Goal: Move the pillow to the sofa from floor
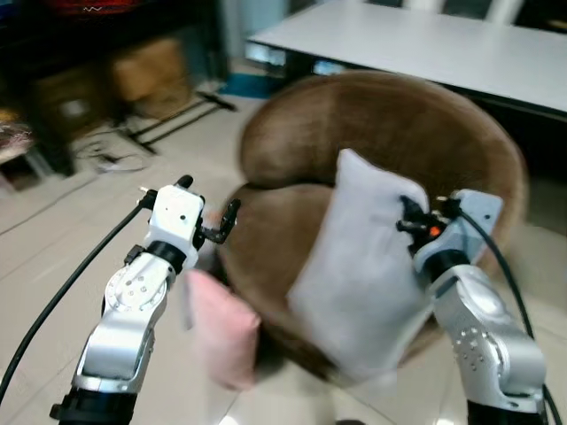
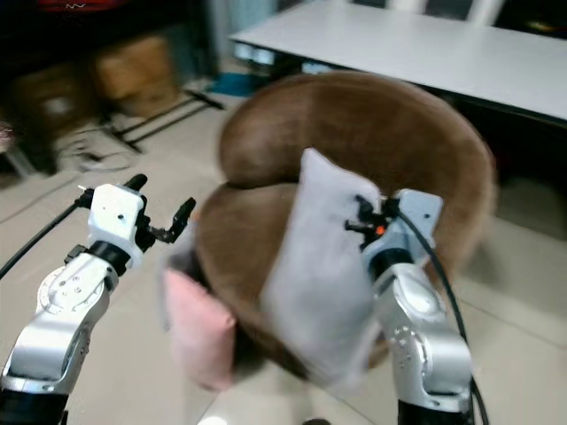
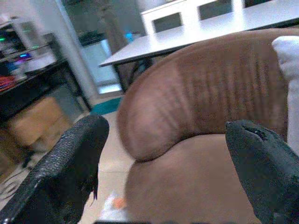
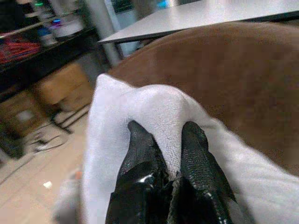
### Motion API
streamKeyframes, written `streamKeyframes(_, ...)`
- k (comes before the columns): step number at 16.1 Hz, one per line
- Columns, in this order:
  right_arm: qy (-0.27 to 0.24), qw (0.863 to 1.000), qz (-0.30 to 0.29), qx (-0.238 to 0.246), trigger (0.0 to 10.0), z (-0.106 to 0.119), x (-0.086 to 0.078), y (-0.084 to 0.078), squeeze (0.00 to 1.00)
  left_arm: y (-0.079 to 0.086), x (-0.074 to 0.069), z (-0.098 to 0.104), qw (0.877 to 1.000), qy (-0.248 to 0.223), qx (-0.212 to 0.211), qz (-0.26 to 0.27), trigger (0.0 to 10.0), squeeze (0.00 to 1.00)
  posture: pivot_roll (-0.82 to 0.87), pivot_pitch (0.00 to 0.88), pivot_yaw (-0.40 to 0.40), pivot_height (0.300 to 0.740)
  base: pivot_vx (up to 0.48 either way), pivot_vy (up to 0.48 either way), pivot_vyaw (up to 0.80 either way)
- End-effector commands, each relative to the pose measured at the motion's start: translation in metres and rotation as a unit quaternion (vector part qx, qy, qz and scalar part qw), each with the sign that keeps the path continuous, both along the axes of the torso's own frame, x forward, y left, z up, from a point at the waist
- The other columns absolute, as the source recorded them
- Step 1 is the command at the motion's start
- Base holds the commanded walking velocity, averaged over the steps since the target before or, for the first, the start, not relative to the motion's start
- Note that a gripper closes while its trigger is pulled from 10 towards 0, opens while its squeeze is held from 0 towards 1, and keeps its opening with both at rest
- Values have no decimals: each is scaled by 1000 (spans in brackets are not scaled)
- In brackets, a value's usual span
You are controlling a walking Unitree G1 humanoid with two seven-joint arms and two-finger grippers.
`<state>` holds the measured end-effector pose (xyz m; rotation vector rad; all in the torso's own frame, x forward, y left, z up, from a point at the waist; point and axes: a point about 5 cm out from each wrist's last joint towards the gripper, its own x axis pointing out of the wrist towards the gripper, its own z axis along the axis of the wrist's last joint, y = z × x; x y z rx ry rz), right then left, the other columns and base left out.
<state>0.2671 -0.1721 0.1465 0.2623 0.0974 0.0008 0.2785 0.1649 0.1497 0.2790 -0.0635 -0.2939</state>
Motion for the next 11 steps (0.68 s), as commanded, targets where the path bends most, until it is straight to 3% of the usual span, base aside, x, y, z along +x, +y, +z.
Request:
streamKeyframes(1,-44,999,17,1,10000,16,4,7,0,4,1,0,1000,3,6,7,10000,0,-66,0,45,740,277,0,-500)
streamKeyframes(5,-48,999,16,-8,10000,18,7,5,0,4,3,1,1000,2,7,5,10000,0,-67,0,51,740,274,0,0)
streamKeyframes(9,-51,998,19,-17,10000,18,9,4,0,6,3,0,1000,3,10,6,10000,0,-64,0,46,740,275,0,-800)
streamKeyframes(11,-55,998,23,-23,10000,19,10,4,0,6,3,0,1000,3,10,7,10000,0,-64,0,44,740,276,0,0)
